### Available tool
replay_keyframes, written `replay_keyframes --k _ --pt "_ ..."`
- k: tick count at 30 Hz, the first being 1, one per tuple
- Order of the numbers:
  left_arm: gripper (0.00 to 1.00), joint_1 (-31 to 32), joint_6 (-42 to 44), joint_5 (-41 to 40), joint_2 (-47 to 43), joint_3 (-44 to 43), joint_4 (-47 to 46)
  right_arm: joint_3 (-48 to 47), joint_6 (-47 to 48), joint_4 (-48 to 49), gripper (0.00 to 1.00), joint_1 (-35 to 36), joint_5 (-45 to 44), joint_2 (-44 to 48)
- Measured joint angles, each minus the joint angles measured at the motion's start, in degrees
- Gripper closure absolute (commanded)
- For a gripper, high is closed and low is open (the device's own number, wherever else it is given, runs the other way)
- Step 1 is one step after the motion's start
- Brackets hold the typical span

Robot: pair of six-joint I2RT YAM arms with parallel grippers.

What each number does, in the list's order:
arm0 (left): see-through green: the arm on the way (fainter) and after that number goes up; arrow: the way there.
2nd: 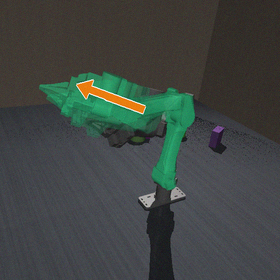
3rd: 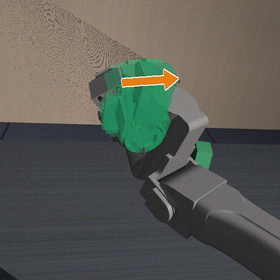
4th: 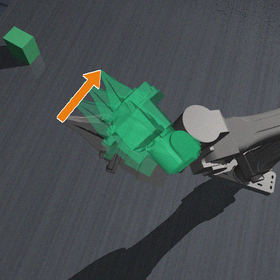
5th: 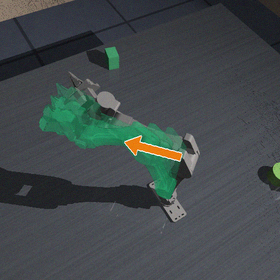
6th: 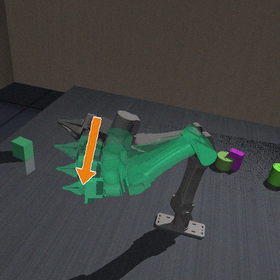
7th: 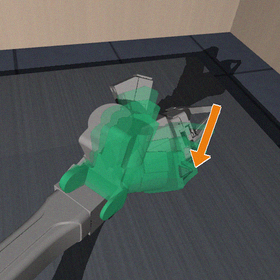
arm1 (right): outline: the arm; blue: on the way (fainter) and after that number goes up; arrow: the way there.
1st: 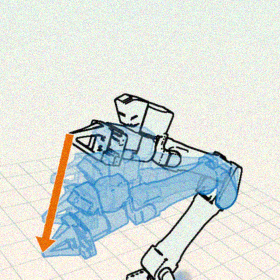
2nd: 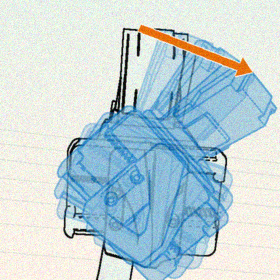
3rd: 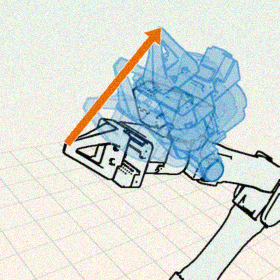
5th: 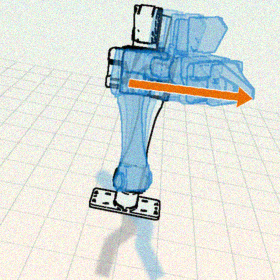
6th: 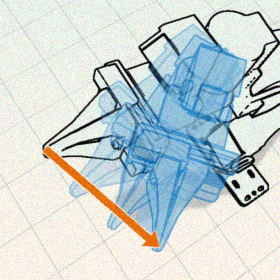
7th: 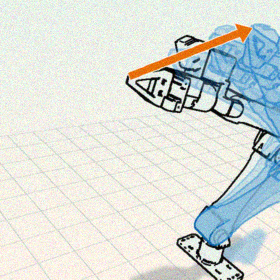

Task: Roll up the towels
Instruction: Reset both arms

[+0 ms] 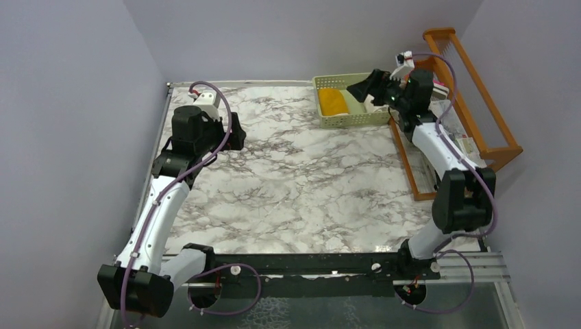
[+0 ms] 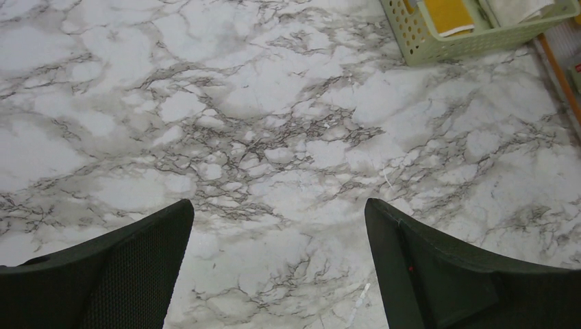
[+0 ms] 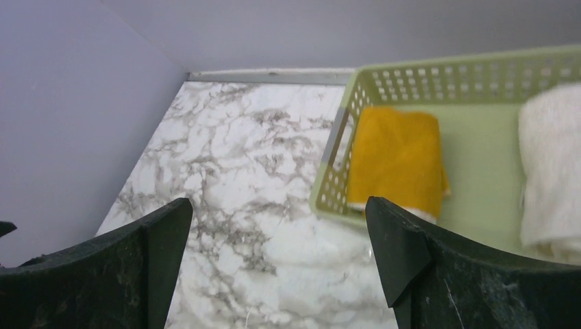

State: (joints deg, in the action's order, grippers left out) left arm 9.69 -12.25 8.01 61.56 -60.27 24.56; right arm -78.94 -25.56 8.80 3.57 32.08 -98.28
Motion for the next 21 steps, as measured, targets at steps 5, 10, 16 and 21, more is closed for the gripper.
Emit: replay_keyframes --k 5,10,16,21 --pt "0.01 0.0 0.0 1.0 -3.4 -1.1 1.2 19.4 -3.9 -1.3 0.0 0.0 -4.8 16.5" --pt "0.01 0.0 -0.1 1.5 -5.9 -1.1 2.9 36.2 -6.3 -2.6 0.0 0.6 -6.8 37.4" --pt "0.01 0.0 -0.7 1.4 -7.2 -1.1 3.7 43.6 -6.3 -4.7 0.0 1.3 -8.2 49.3" --pt "0.01 0.0 -0.7 1.4 -7.3 -1.1 4.0 43.5 -5.6 -6.4 0.0 1.3 -9.7 49.0"
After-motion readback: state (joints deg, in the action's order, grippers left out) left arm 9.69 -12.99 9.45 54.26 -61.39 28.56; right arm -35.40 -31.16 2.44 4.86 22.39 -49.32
